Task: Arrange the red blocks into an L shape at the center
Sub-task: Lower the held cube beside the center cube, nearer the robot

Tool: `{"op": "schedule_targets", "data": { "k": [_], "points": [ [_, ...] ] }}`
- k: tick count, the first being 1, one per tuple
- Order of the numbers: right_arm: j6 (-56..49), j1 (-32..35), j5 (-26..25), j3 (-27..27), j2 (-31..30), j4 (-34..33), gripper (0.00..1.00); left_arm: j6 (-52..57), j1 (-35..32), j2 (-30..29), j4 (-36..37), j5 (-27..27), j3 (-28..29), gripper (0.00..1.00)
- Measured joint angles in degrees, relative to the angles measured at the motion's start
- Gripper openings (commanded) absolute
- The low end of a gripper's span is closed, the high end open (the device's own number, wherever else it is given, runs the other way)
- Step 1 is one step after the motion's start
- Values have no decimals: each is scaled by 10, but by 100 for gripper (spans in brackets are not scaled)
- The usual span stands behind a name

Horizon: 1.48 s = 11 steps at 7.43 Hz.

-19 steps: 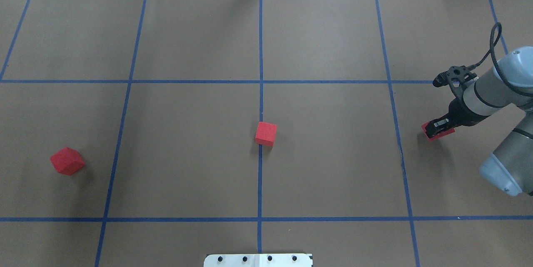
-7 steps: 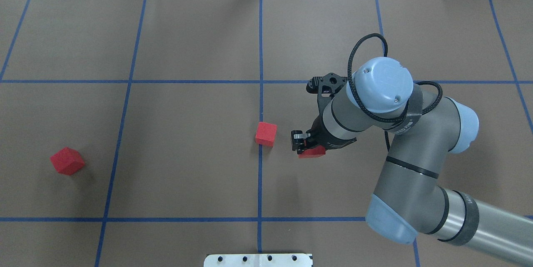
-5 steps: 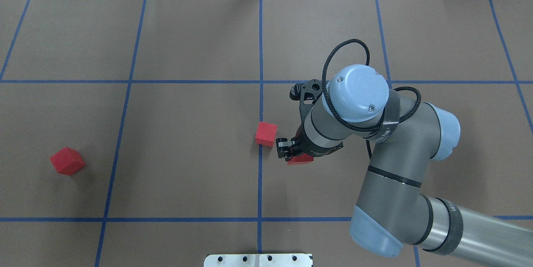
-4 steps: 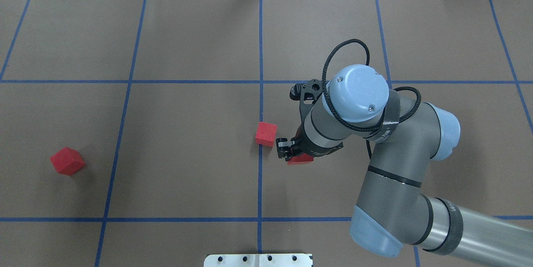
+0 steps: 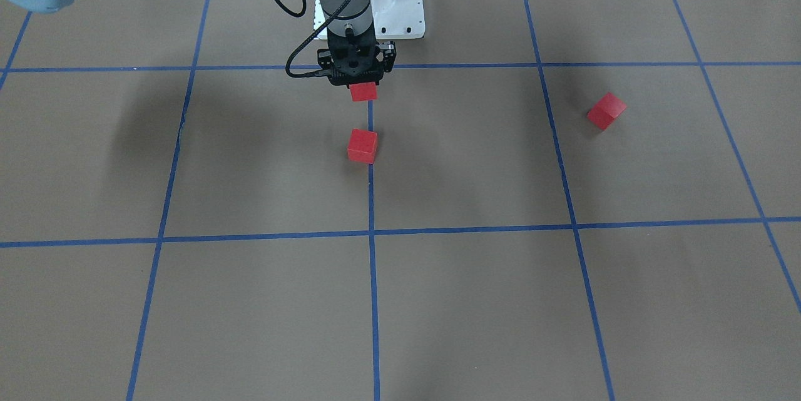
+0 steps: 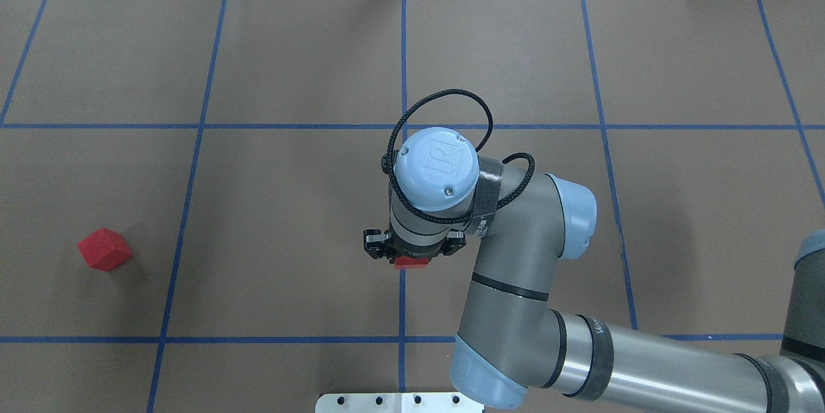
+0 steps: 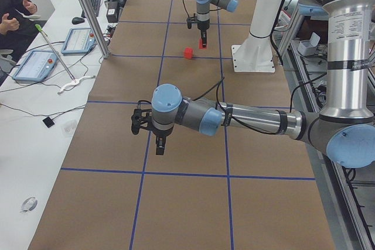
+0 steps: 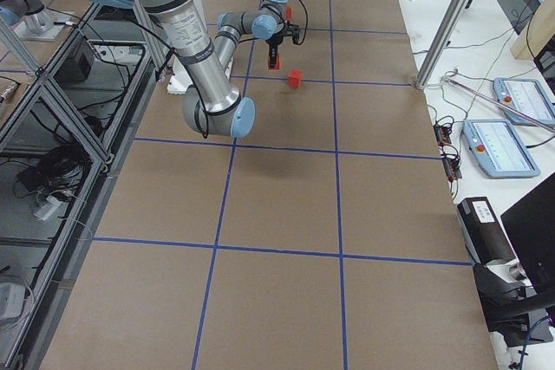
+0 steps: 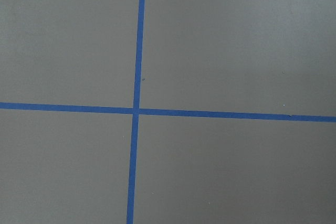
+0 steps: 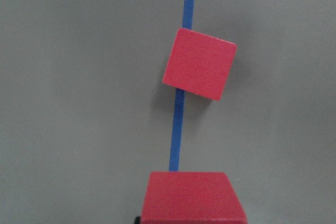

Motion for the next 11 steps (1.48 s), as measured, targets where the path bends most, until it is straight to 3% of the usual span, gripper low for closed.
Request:
{"op": "schedule_targets", "data": {
  "k": [4, 7, 11],
  "points": [
    [-2, 0, -5, -64, 29, 2, 0, -1, 0, 0, 0, 0, -1, 100],
    [-3, 4, -6, -106, 28, 56, 0, -1, 0, 1, 0, 0, -2, 100],
    [-9, 17, -9, -121, 27, 68, 0, -1, 0, 1, 0, 0, -3, 100]
  ]
}}
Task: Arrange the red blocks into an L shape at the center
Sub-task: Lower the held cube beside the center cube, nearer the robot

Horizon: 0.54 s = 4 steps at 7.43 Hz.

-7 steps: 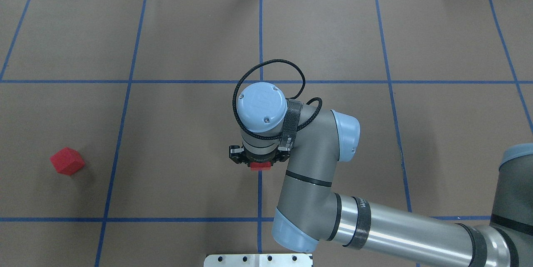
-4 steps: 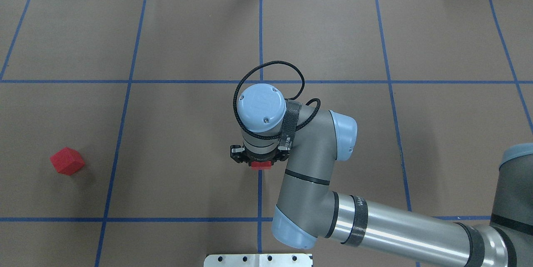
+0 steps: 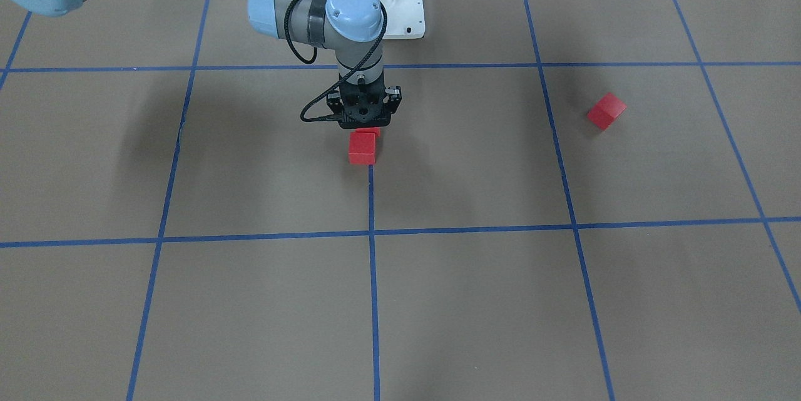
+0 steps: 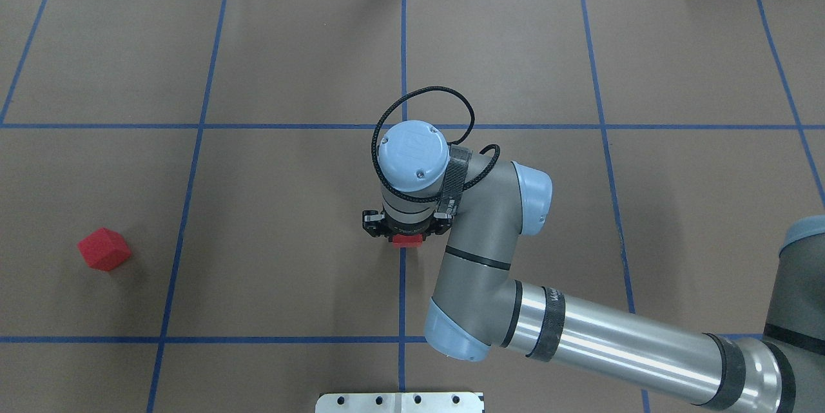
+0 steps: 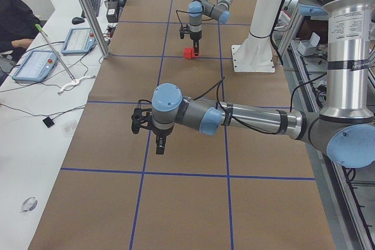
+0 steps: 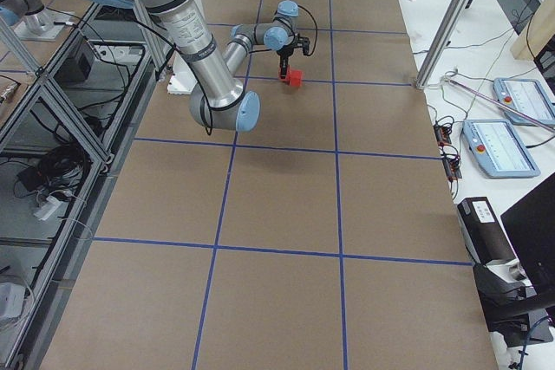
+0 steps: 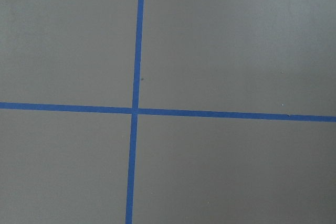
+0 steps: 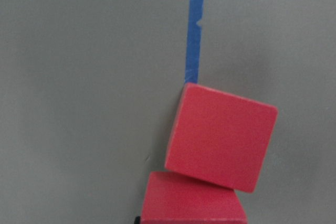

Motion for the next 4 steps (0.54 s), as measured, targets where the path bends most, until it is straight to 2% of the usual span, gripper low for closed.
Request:
{"op": "schedule_targets", "data": {
  "k": [4],
  "points": [
    [-1, 1, 0, -6, -2, 0, 0, -1, 0, 0, 1, -1, -1, 100]
  ]
}}
